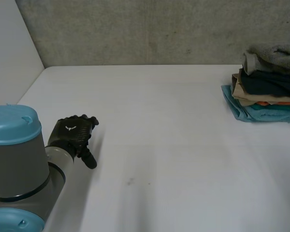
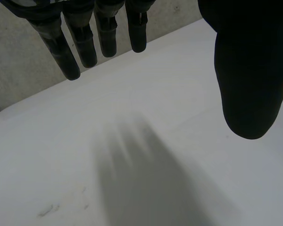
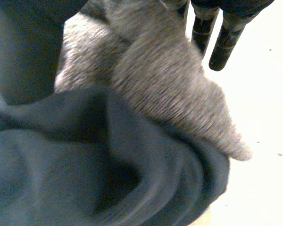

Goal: Fold the laundry.

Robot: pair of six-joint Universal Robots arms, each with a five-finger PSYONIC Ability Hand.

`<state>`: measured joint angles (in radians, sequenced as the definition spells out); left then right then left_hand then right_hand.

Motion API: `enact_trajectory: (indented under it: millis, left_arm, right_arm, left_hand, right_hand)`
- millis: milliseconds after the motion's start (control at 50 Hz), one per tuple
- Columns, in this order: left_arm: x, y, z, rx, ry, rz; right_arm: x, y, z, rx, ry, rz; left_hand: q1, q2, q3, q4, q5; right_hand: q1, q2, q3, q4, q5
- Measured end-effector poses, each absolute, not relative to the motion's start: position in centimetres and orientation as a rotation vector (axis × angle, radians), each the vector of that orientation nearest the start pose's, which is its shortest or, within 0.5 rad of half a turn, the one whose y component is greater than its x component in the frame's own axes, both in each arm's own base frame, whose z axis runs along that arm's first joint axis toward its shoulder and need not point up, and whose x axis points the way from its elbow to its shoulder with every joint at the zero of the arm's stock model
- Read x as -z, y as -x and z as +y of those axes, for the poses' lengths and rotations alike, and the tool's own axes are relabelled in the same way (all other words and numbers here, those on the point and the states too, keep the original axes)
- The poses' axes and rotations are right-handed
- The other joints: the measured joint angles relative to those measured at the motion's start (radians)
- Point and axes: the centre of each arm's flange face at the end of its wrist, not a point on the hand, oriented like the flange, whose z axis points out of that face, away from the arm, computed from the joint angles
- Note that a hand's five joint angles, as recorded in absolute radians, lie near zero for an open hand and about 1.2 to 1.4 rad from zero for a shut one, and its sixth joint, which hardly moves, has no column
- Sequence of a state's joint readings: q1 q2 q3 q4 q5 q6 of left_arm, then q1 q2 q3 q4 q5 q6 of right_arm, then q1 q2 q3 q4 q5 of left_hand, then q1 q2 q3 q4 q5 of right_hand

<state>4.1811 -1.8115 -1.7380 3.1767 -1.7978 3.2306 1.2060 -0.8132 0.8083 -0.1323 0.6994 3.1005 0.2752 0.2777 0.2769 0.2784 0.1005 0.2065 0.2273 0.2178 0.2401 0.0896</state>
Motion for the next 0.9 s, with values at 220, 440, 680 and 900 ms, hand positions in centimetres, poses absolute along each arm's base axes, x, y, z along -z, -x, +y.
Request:
enact_trajectory:
  millis: [220, 440, 680, 900]
  left_arm:
    - [-19.2, 25.0, -20.8, 1.82, -0.607, 2.567]
    - [-19.3, 25.0, -20.7, 1.822, -0.61, 2.567]
    - [-19.2, 25.0, -20.6, 1.819, -0.611, 2.569]
    - [-19.2, 24.9, -20.6, 1.816, -0.609, 2.57]
  right_arm:
    - [-28.5, -1.9, -47.2, 2.314, 0.709, 2.074]
    - [-30.3, 3.1, -47.6, 2.681, 0.798, 2.648]
    - [-37.0, -2.3, -49.0, 3.069, 0.572, 2.12]
    - [-34.3, -10.9, -48.8, 2.559, 0.621, 1.82]
  left_hand:
    - [0.0, 0.0, 0.0, 0.0, 0.0]
    - [0.0, 0.0, 0.0, 0.0, 0.0]
    - [0.0, 0.0, 0.0, 0.0, 0.0]
    - [0.0, -0.002, 0.0, 0.0, -0.012]
  right_hand:
    - [0.0, 0.0, -0.004, -0.001, -0.017]
    - [0.0, 0.0, -0.004, -0.001, -0.021]
    - [0.0, 0.0, -0.004, -0.001, -0.021]
    - [0.0, 0.0, -0.004, -0.001, -0.021]
